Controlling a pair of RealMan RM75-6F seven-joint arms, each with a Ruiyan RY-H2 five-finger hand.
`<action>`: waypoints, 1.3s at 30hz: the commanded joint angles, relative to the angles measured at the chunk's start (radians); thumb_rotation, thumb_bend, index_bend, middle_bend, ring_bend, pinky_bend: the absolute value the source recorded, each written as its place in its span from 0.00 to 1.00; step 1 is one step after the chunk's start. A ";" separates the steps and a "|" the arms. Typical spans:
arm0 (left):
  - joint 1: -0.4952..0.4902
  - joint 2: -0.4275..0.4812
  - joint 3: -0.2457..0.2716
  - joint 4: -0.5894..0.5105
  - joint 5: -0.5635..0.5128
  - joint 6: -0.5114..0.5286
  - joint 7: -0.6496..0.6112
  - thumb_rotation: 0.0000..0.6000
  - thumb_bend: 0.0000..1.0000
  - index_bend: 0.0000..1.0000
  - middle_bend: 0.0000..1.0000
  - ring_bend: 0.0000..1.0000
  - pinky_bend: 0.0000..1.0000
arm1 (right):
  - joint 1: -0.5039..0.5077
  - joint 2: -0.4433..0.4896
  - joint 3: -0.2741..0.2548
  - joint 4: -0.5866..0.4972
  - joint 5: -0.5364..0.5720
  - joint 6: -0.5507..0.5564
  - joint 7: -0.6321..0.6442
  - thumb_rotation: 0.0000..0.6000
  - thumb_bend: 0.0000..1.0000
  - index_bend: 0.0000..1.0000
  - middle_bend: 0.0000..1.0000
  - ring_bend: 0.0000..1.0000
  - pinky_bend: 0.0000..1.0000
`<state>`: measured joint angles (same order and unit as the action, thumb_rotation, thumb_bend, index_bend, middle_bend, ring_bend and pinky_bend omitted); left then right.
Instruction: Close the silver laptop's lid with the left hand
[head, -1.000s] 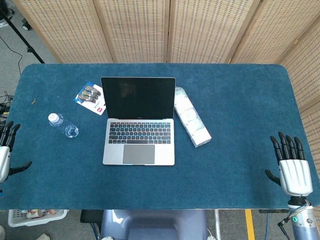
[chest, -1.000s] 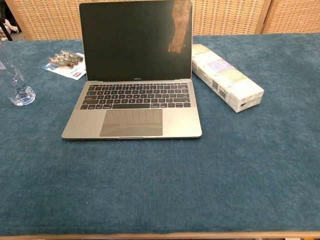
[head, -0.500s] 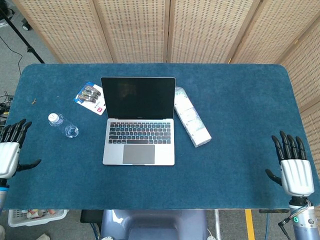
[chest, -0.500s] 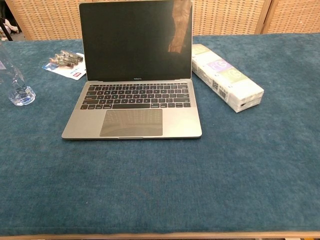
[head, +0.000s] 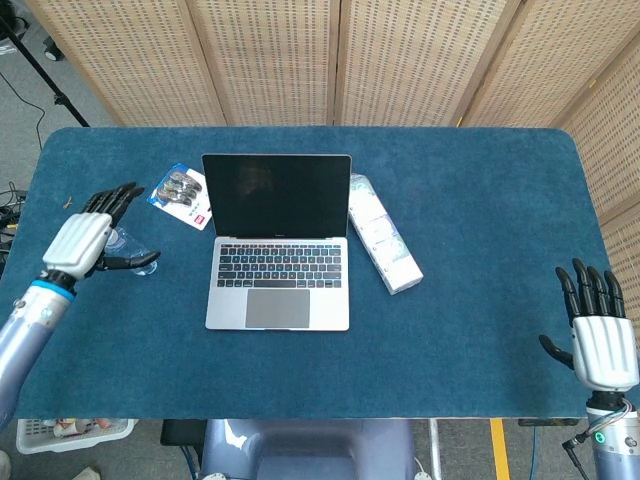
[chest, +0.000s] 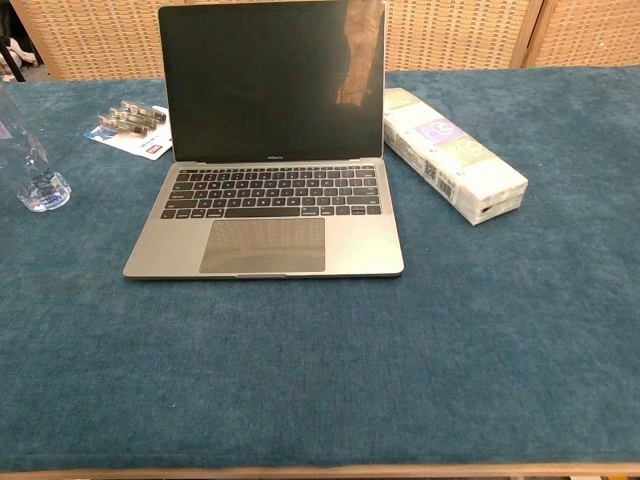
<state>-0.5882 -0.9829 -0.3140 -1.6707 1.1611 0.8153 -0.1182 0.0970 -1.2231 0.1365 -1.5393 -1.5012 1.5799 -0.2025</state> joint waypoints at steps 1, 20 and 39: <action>-0.184 -0.032 -0.078 0.161 -0.138 -0.220 -0.054 0.11 0.00 0.00 0.00 0.00 0.00 | 0.002 -0.001 0.006 0.008 0.015 -0.009 0.004 1.00 0.00 0.00 0.00 0.00 0.00; -0.662 -0.394 -0.104 0.841 -0.235 -0.711 -0.159 0.07 0.00 0.00 0.00 0.00 0.00 | 0.015 -0.015 0.036 0.060 0.099 -0.054 0.010 1.00 0.00 0.00 0.00 0.00 0.00; -0.729 -0.575 -0.123 1.069 -0.178 -0.821 -0.161 0.07 0.00 0.03 0.08 0.16 0.17 | 0.017 -0.010 0.041 0.077 0.120 -0.064 0.031 1.00 0.00 0.00 0.00 0.00 0.00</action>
<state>-1.3168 -1.5544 -0.4338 -0.6047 0.9810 -0.0040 -0.2801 0.1136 -1.2334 0.1779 -1.4625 -1.3816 1.5155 -0.1719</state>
